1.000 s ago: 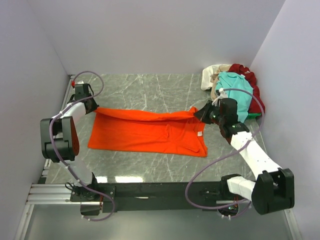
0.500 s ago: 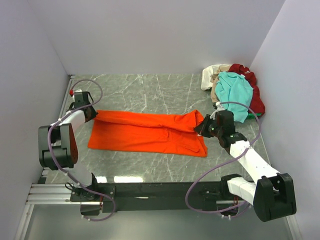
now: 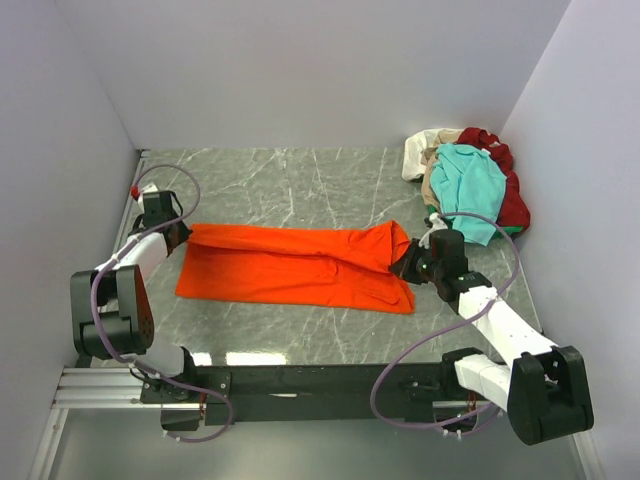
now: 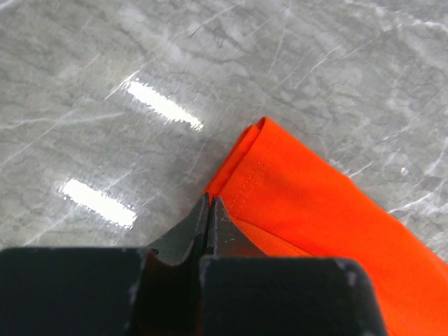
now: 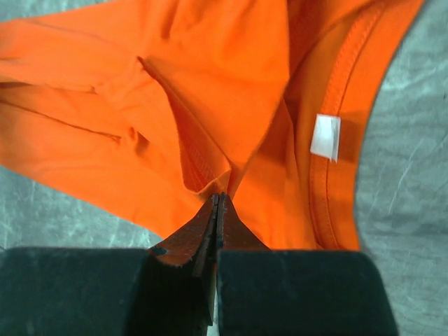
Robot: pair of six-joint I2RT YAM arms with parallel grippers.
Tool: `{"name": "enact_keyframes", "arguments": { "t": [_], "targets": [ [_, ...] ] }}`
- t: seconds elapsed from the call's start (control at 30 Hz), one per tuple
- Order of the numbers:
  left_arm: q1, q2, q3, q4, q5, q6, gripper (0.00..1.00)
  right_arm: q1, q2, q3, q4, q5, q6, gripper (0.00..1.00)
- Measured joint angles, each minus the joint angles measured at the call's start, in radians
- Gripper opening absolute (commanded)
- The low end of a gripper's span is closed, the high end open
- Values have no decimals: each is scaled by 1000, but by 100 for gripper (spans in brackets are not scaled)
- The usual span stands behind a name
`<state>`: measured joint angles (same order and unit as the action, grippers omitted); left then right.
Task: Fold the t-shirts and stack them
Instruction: Fold the tshirt
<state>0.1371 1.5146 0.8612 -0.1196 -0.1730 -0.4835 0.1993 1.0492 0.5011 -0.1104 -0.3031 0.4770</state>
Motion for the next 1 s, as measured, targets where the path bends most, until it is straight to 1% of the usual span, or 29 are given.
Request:
{"name": "enact_keyframes", "arguments": {
  "t": [0.13,0.17,0.23,0.27,0.33,0.37,0.4,0.47,0.57,0.6,0.67,0.7,0.8,0.87,1.0],
  "targets": [
    [8,-8,-26,3,-1,-7,0,5,0,-26,-2,2,0,0],
    [10,-8,-32,3,-1,-9,4,6,0,-29,-2,3,0,0],
    [14,-10,-43,2,-4,-10,13,13,4,-34,-1,6,0,0],
    [18,-13,-49,2,-8,-11,25,19,8,-34,0,12,0,0],
    [27,-22,-62,1,-15,-18,36,35,17,-37,2,26,0,0],
    [35,-35,-74,2,-19,-23,45,42,21,-38,2,35,1,0],
    [42,-47,-85,2,-23,-26,48,53,25,-42,2,51,1,0],
    [56,-86,-113,2,-32,-34,50,78,32,-51,0,77,2,0],
    [66,-141,-145,2,-39,-37,49,116,44,-57,-13,118,6,5],
    [65,-156,-151,2,-39,-37,49,127,46,-58,-17,129,8,10],
    [65,-180,-157,3,-37,-38,49,152,49,-58,-26,153,17,16],
    [65,-193,-159,3,-33,-38,49,165,49,-58,-33,165,22,26],
    [64,-228,-166,11,-18,-38,48,200,49,-57,-56,198,32,39],
    [60,-250,-169,22,-2,-39,48,216,46,-54,-80,217,36,45],
    [26,-253,-168,52,23,-38,48,229,8,-29,-130,243,43,49]
  ]
}}
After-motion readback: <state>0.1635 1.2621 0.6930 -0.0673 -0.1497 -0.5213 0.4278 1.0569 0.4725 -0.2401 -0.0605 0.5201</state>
